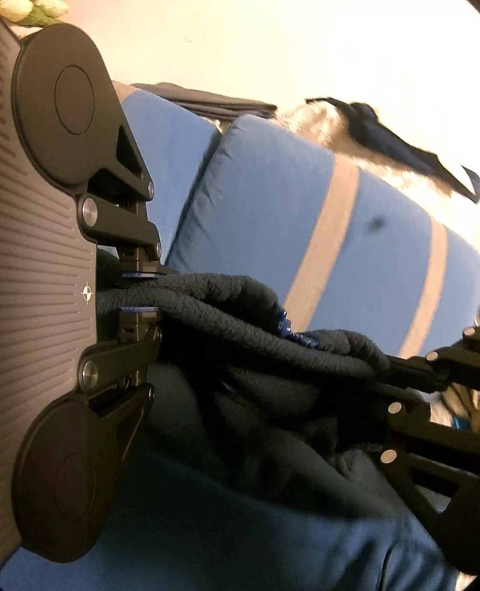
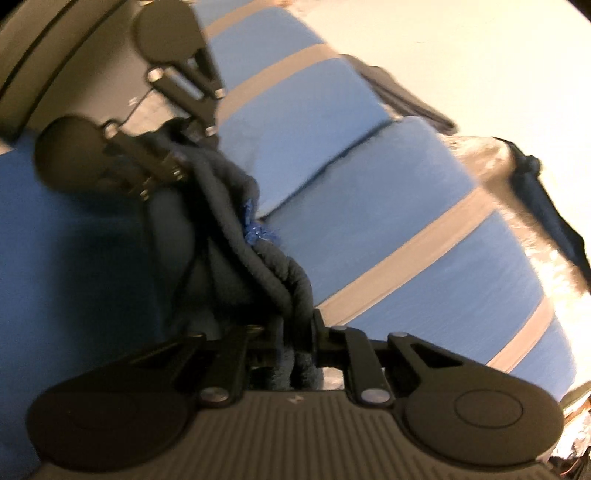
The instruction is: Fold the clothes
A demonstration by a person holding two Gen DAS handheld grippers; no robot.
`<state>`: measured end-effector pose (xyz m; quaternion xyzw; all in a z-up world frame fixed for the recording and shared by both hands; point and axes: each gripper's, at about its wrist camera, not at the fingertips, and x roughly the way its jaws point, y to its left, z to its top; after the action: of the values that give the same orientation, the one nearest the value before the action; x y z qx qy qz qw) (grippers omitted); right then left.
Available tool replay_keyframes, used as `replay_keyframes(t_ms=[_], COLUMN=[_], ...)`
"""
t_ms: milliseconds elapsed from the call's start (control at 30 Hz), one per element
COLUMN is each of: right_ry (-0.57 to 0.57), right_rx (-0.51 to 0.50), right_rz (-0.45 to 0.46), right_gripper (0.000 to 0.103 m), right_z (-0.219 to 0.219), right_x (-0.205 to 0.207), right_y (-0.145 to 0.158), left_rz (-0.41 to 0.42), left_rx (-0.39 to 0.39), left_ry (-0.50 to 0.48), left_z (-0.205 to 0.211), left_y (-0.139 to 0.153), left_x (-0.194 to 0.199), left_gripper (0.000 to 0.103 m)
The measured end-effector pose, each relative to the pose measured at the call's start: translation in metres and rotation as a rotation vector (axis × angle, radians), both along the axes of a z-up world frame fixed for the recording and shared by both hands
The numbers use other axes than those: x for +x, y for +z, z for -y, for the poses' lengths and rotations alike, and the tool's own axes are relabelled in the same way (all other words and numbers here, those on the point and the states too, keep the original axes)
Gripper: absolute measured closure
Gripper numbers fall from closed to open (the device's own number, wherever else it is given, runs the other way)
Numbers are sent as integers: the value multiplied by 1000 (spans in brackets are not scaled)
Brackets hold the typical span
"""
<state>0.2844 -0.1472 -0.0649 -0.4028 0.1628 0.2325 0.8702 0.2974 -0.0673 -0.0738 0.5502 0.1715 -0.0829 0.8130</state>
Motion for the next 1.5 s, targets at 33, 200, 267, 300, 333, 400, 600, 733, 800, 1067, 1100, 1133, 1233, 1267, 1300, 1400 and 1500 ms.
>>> replay_keyframes(t_ms=[33, 200, 267, 300, 333, 400, 600, 733, 800, 1067, 1100, 1133, 1233, 1267, 1300, 1400, 1500], right_ry=[-9, -54, -73, -82, -92, -108, -141, -191, -201, -183, -193, -205, -251, -264, -277, -307, -324], right_rx=[8, 23, 26, 31, 37, 48, 44, 54, 84, 149, 165, 181, 227, 241, 254, 300, 335], right_rz=[1, -35, -70, -91, -115, -156, -219, -203, -193, -211, -218, -224, -232, -232, -232, -228, -212], right_gripper=[90, 90, 90, 90, 90, 90, 88, 35, 17, 2, 2, 1, 1, 1, 1, 1, 1], right_z=[0, -4, -6, -7, -8, -10, -14, -10, -1, 61, 71, 79, 98, 104, 109, 126, 135], right_x=[11, 58, 76, 86, 94, 107, 127, 132, 130, 105, 101, 98, 94, 93, 93, 89, 86], right_y=[1, -12, -22, -27, -32, -42, -63, -57, -46, -18, -16, -15, -12, -12, -12, -9, -6], left_rz=[3, -30, -60, -79, -98, -124, -47, -26, -41, -131, -135, -146, -190, -205, -217, -249, -297], left_rx=[-6, 1, -2, -11, -22, -34, -13, -90, -178, -413, -431, -466, -591, -618, -626, -615, -574], left_ry=[19, 85, 108, 120, 131, 148, 155, 135, 140, 231, 257, 273, 312, 317, 324, 354, 341], left_z=[2, 7, 8, 7, 7, 5, 0, -21, -40, -132, -143, -151, -176, -182, -185, -187, -179], left_y=[-1, -20, -33, -40, -46, -58, -68, -43, -23, 19, 20, 20, 20, 19, 15, -4, -28], left_x=[11, 49, 61, 66, 71, 78, 69, 43, 31, 10, 11, 14, 28, 34, 39, 53, 55], left_gripper=[90, 90, 89, 89, 89, 85, 48, 25, 23, 22, 22, 22, 22, 22, 22, 23, 24])
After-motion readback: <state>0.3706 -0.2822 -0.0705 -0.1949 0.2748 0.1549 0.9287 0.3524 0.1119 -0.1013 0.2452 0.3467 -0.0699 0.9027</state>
